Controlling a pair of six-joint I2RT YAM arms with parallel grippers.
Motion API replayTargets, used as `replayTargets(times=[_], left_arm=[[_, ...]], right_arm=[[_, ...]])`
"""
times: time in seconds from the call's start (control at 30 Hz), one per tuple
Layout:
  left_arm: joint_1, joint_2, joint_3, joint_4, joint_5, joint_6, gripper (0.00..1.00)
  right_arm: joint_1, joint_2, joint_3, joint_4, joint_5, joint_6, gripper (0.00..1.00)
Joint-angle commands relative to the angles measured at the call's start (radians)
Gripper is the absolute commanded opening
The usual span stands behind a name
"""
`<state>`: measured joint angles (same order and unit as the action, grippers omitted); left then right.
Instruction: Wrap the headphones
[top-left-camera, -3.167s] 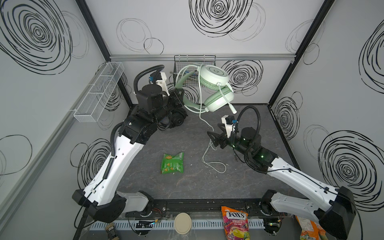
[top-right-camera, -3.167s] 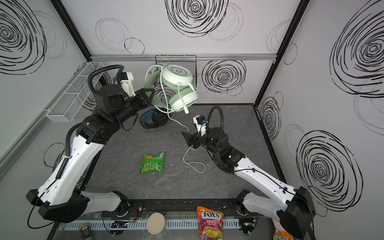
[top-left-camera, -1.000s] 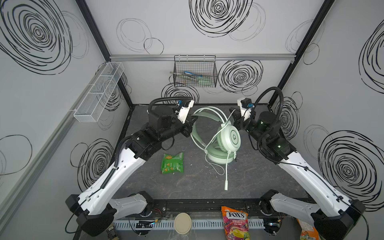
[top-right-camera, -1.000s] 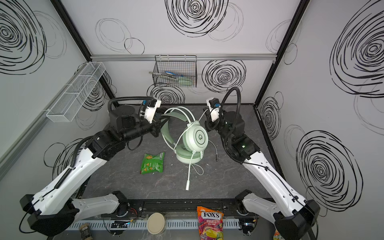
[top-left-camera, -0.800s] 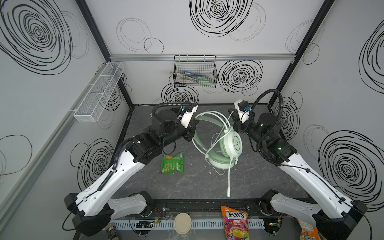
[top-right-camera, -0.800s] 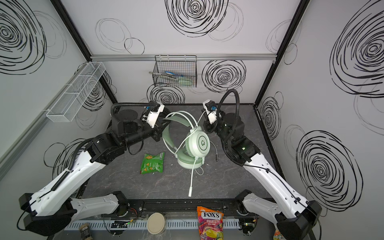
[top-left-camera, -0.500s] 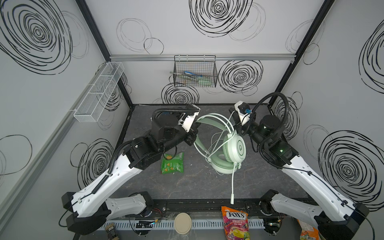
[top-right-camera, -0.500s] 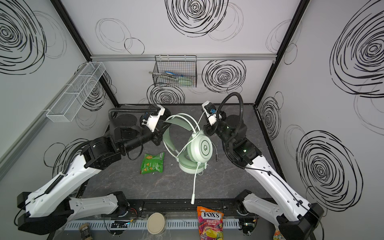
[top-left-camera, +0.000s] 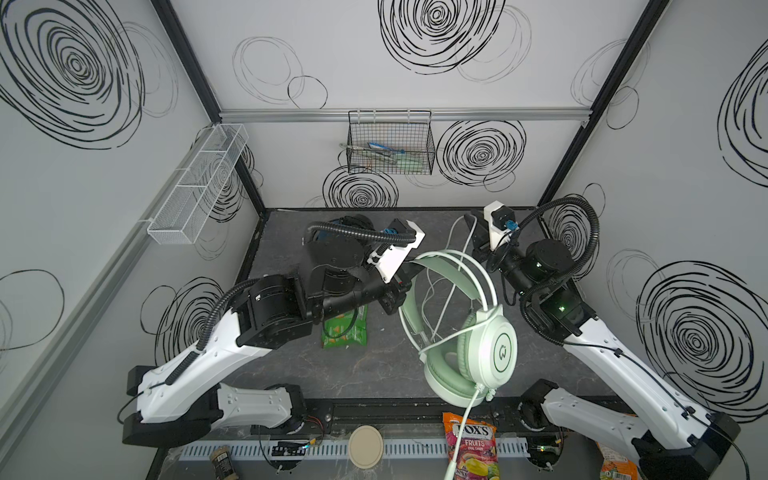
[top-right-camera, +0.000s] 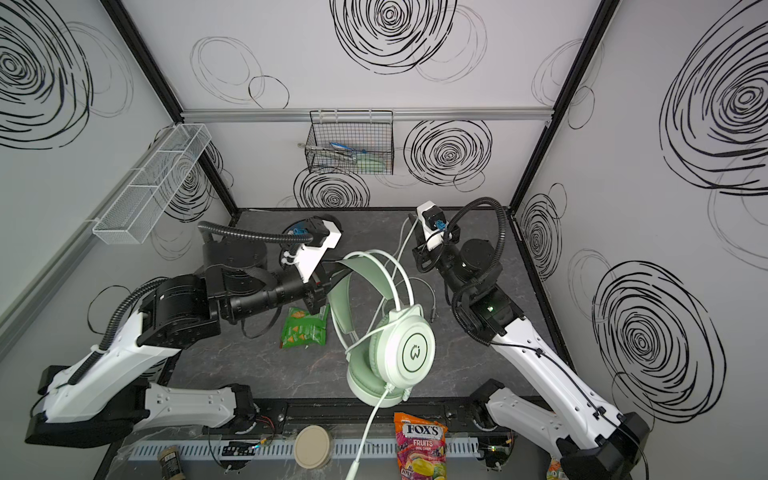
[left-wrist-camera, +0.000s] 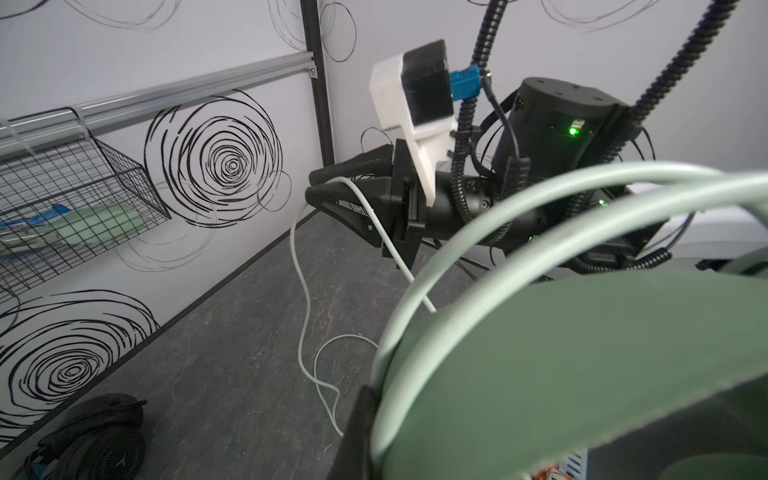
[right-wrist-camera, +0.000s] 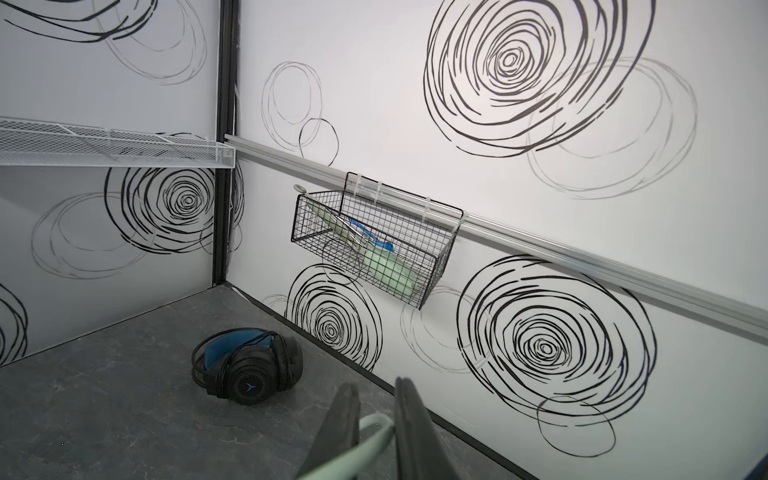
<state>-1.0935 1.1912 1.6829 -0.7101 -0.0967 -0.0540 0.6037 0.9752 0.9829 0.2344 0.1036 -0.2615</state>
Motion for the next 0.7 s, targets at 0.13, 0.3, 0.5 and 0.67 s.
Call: replayTargets(times=[0.13, 0.3, 0.5, 0.67], left_arm=[[-0.006, -0.002, 0.071, -0.028, 0.043, -0.056, 0.00], [-0.006, -0.008, 0.070, -0.050, 0.032, -0.070, 0.00], [-0.003, -0.016, 0.057, -0.066, 0.031, -0.085, 0.00], [-0.003, -0.024, 0.051, -0.075, 0.023, -0.095, 0.00]], right_arm=[[-0.056, 0.053, -0.036, 0.141, 0.014, 0.058, 0.30], [-0.079, 0.088, -0.050, 0.179, 0.001, 0.087, 0.31], [-0.120, 0.122, -0.055, 0.215, -0.029, 0.122, 0.31], [-0.139, 0.155, -0.033, 0.240, -0.038, 0.147, 0.30]])
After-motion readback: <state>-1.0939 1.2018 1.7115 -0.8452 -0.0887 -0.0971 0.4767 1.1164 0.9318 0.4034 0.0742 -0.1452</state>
